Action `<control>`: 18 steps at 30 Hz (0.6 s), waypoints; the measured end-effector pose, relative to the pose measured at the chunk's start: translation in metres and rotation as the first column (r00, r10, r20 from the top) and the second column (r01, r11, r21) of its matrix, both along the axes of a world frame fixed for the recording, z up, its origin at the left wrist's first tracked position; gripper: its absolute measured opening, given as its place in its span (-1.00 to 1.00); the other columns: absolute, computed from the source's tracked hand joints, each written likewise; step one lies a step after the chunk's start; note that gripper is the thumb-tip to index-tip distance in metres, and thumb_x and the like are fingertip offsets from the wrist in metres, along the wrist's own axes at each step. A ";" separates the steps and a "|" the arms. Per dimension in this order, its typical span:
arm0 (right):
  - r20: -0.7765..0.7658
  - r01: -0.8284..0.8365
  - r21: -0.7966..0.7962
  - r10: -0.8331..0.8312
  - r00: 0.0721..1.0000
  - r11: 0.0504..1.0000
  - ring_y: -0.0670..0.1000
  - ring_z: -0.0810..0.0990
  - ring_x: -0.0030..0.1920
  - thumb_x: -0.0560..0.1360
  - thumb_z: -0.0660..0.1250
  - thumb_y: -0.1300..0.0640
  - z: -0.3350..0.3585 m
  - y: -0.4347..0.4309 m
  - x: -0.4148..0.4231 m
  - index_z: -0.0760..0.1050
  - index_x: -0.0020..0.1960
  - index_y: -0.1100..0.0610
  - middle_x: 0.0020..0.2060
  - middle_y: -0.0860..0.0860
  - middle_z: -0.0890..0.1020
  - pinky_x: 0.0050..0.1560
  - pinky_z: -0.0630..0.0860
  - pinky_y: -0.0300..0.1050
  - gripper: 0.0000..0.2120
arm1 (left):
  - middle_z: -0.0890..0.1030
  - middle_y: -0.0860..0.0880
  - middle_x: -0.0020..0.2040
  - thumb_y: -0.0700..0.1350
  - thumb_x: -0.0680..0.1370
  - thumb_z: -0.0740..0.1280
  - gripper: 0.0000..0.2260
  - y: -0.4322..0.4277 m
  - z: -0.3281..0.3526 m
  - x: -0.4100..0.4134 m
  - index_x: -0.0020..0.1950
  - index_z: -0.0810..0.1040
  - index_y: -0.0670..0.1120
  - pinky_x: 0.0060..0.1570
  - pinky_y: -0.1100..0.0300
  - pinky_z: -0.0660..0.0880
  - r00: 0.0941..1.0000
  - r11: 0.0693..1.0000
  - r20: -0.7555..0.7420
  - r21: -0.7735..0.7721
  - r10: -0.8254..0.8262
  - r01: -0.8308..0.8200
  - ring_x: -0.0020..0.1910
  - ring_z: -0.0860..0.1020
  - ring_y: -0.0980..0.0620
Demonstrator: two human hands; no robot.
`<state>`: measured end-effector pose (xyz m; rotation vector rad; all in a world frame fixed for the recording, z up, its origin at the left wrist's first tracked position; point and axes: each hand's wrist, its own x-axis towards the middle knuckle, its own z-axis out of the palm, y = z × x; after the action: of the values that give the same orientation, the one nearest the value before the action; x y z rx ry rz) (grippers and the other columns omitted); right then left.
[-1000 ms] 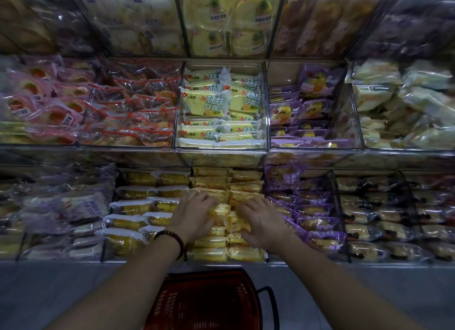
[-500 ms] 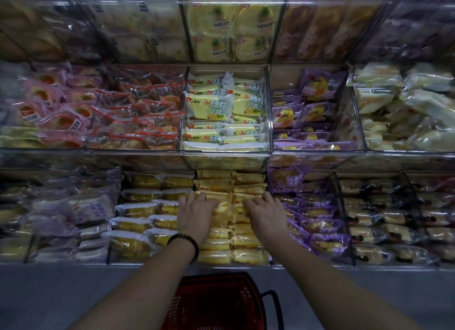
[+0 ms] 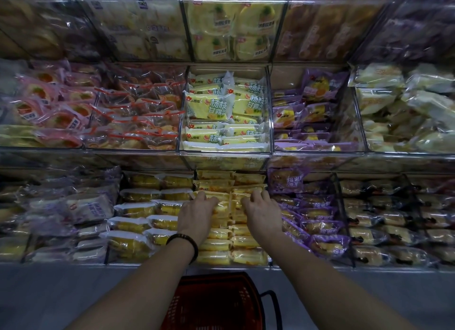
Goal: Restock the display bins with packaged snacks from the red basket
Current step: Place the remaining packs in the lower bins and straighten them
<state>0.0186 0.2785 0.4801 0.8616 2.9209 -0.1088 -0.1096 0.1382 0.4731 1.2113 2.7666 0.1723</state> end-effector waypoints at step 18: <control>-0.062 -0.052 -0.053 0.049 0.997 0.997 0.17 0.52 0.14 0.40 0.52 0.24 -0.022 0.000 0.014 0.44 0.41 -0.05 0.15 0.12 0.51 -0.21 0.62 0.01 -0.36 | 0.52 -0.12 0.25 -0.26 0.63 0.30 -0.61 0.013 -0.017 -0.006 0.39 0.56 0.08 0.01 0.04 0.61 0.976 0.996 0.204 0.031 0.077 -0.085 0.11 0.60 -0.14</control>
<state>0.0324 0.2781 0.4582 0.7894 2.9785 -0.2136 -0.1160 0.1510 0.4559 1.0266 2.6475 0.3392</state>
